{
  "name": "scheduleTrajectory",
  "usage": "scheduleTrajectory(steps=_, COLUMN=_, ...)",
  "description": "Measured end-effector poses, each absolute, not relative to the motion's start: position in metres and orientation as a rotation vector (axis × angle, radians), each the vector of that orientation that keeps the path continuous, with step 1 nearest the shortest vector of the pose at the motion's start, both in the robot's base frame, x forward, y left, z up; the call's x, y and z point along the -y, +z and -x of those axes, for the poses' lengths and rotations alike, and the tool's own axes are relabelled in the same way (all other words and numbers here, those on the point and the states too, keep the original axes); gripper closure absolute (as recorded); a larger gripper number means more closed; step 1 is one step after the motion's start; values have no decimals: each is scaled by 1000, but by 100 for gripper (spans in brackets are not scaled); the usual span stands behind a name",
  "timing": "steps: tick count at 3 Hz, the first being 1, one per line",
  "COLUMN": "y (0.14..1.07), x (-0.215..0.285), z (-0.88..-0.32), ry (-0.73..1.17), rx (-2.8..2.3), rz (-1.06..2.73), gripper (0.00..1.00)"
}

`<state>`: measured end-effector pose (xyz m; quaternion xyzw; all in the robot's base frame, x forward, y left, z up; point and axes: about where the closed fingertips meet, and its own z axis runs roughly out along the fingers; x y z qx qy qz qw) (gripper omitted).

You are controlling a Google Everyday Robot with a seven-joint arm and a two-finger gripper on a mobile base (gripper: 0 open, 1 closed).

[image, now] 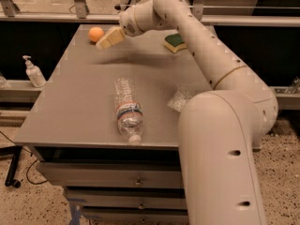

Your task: Move orange near water bottle

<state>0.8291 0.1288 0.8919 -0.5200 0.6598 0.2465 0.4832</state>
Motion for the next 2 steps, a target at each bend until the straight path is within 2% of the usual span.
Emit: scheduleTrajectory(steps=2, y=879, x=-166, z=-843, ry=657, rx=-1613, rz=1254, gripper=0)
